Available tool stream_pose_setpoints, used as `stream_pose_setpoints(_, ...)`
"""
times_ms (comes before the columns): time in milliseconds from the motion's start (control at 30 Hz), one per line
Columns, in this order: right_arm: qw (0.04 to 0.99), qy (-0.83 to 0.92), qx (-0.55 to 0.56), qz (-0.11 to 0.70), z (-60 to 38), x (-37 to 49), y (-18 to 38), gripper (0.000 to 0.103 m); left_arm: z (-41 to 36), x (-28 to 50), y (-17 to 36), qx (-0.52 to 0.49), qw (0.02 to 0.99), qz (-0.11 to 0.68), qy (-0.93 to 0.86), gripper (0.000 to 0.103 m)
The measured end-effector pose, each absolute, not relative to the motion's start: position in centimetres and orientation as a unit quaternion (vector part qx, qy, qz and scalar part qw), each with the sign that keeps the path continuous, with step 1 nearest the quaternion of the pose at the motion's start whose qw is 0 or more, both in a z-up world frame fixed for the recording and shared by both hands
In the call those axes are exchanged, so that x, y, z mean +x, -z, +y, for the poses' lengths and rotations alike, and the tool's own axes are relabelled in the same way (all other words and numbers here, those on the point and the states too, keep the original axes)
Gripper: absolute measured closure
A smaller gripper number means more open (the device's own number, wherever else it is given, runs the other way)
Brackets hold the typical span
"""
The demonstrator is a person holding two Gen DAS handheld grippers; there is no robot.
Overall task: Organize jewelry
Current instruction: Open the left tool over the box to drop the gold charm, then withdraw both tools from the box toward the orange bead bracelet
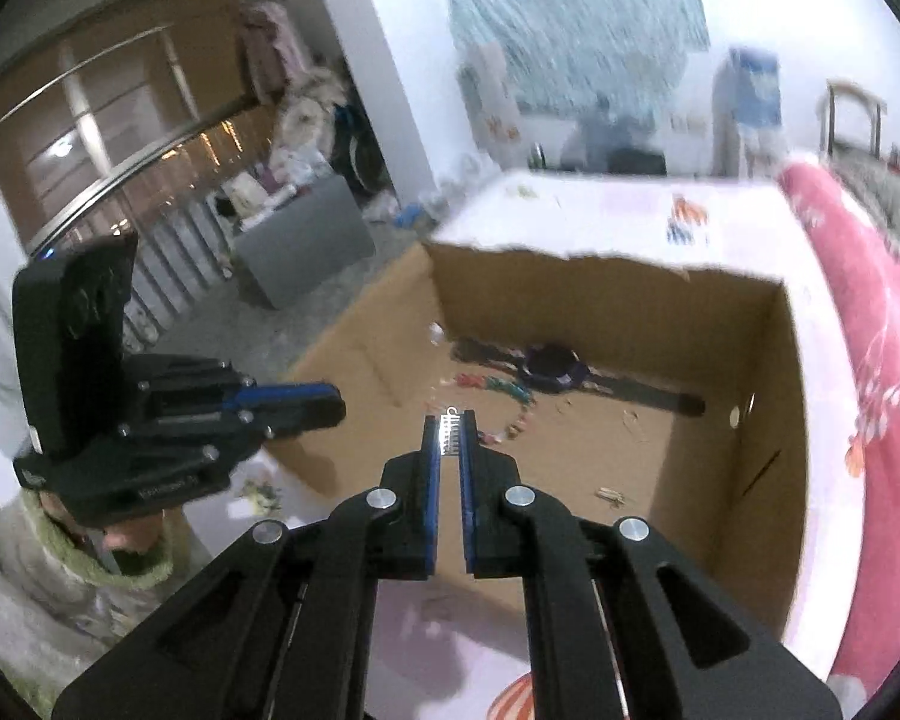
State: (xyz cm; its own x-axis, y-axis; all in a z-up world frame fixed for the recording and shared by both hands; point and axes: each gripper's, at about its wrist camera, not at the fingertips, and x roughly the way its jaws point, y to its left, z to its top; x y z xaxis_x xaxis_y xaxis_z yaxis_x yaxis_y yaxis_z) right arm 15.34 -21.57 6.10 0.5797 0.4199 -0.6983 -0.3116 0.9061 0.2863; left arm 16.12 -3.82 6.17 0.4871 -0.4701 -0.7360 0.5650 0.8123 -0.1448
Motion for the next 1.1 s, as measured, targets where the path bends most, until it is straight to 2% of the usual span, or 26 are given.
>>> stream_pose_setpoints(167, 0.857, -0.183, 0.085, 0.475, -22.4, 20.2, -3.5, 0.097, -4.8, 18.3, -4.0, 0.071, 0.845, 0.447, 0.285, 0.097)
stream_pose_setpoints(300, 0.851, -0.169, 0.095, 0.488, -23.0, 21.8, -2.4, 0.096, -4.9, 18.7, -3.4, 0.072, 0.842, 0.456, 0.278, 0.097)
stream_pose_setpoints(767, 0.867, -0.162, 0.141, 0.449, -25.8, 20.1, -4.0, 0.096, -4.3, 18.8, -4.2, 0.053, 0.852, 0.443, 0.273, 0.095)
stream_pose_setpoints(800, 0.868, -0.161, 0.144, 0.446, -26.0, 19.9, -4.2, 0.095, -4.0, 18.7, -4.4, 0.048, 0.854, 0.440, 0.273, 0.092)
stream_pose_setpoints(867, 0.871, -0.158, 0.155, 0.438, -26.7, 19.2, -4.6, 0.092, -3.8, 18.4, -4.8, 0.042, 0.858, 0.434, 0.272, 0.087)
stream_pose_setpoints(933, 0.876, -0.152, 0.164, 0.428, -27.2, 18.4, -5.1, 0.072, -3.4, 18.0, -5.5, 0.037, 0.863, 0.424, 0.270, 0.080)
stream_pose_setpoints(967, 0.879, -0.151, 0.167, 0.421, -27.5, 17.9, -5.5, 0.068, -3.2, 17.7, -5.8, 0.032, 0.866, 0.419, 0.271, 0.079)
stream_pose_setpoints(1100, 0.892, -0.146, 0.165, 0.396, -27.9, 15.6, -7.1, 0.054, -2.1, 16.1, -7.1, 0.021, 0.877, 0.400, 0.266, 0.057)
